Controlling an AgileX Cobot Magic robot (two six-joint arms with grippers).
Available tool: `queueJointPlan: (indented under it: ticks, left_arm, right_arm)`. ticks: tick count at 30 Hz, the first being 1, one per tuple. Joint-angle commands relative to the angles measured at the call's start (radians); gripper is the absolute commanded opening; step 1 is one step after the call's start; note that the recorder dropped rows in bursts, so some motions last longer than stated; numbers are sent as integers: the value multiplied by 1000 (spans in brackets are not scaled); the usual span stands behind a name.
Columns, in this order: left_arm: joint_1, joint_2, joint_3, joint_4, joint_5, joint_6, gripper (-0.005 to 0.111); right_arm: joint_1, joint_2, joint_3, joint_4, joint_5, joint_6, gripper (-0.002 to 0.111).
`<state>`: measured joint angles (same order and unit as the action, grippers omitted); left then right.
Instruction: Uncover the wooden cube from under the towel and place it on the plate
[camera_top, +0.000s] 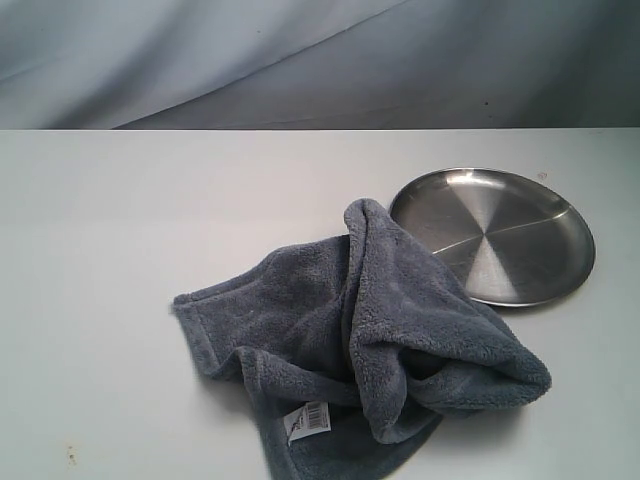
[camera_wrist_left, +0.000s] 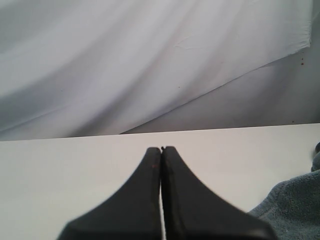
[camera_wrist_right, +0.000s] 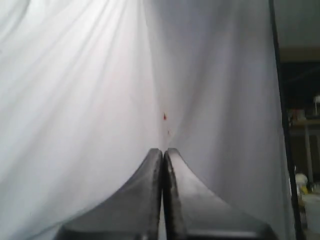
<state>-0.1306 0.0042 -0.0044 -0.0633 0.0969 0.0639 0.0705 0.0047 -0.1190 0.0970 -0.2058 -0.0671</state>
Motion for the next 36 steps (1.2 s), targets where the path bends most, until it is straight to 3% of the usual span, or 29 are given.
queueJointPlan:
  ticks: [1, 4, 6, 14, 16, 23, 28, 33, 36]
  left_arm:
    - [2, -4, 4, -2, -13, -3, 0]
    - [2, -4, 4, -2, -13, -3, 0]
    - [2, -4, 4, -2, -13, -3, 0]
    - [2, -4, 4, -2, -13, -3, 0]
    - [2, -4, 4, -2, -13, -3, 0]
    - [2, -4, 4, -2, -13, -3, 0]
    - [2, -4, 4, -2, -13, -3, 0]
    - [2, -4, 4, -2, -13, -3, 0]
    - [2, -4, 4, -2, -13, -3, 0]
  right_arm:
    - [-1, -5, -147, -46, -30, -78, 0]
    - [-1, -5, -206, -48, 5, -78, 0]
    - [-1, -5, -236, -48, 142, -78, 0]
    - [0, -5, -362, -5, 924, -103, 0]
    - [11, -5, -368, 2, 1048, -103, 0]
    - [61, 108, -417, 70, 1159, -83, 0]
    - [61, 464, -547, 141, 1318, -83, 0]
    - [61, 730, -581, 224, 1356, -128, 0]
    - [143, 918, -595, 247, 1335, -175, 0]
